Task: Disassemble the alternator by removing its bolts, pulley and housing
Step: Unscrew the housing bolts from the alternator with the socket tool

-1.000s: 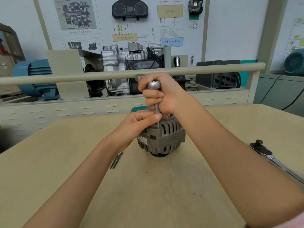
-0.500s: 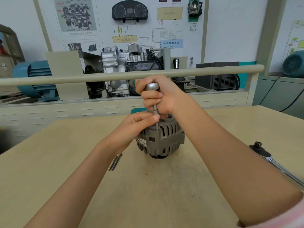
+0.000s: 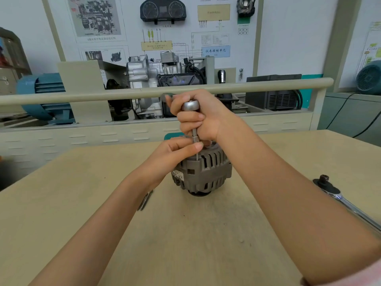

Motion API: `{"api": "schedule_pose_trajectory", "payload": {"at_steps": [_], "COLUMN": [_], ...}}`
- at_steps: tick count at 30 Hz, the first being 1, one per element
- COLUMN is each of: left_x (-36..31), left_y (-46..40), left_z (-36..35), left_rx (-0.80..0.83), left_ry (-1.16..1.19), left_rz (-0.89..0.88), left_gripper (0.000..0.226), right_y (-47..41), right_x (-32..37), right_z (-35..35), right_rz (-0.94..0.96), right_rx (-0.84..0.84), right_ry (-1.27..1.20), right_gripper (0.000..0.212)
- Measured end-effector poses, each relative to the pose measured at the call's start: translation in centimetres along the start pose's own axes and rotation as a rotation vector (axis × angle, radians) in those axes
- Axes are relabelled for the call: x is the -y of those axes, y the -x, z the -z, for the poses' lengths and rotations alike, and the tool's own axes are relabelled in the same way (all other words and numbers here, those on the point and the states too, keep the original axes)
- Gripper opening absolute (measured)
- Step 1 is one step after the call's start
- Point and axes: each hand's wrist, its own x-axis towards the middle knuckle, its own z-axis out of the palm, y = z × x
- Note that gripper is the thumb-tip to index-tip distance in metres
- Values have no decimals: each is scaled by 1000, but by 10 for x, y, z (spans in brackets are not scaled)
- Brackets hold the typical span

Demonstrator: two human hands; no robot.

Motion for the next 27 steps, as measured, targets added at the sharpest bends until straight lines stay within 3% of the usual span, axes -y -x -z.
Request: {"api": "schedule_pose_trajectory", "payload": {"at_steps": [2,4,8,10,12,15,18,20,24,25,27], "left_x": [-1,-1,0,0,0,-1,-1,-2,0,0,1], "left_y": [1,1,1,1,1,2,2,3,1,0,0], "left_z": [0,-1,-4,-4,-3,-3,-3,-3,-4,-4,-4], "left_rx": [1,-26,-80,-88,-68,-26,-16,-18,-80,-95,-78], "left_ry": [9,11,-61,-75,-31,-12,-12,-10,-58,-75,-60], "left_rz": [-3,-19,-37,-28,-19,-14,-24,-35,-51,-51,-34], "left_gripper": [30,24,21,24,25,29,28,23,20,23,24], "right_y": [1,2,-7,-11,-9,-4,0,2,-3,-5,-6], "right_x": [0,-2,-19,-21,-15,-2,-1,-4,-22,-24,-21], "right_z": [4,2,-7,-12,-11,2,9,6,-11,-13,-14], "right_rz": [-41,12,511,574,379,35,-35,57,563,635,584], "right_rx": [72,5,-584,-671,-512,-63,95,-3,-594,-660,-641], "right_ry": [-37,-74,-71,-23,32,-60,-151,-120,-73,-89,-75], "right_gripper": [24,24,23,20,25,27,28,27,21,19,23]}}
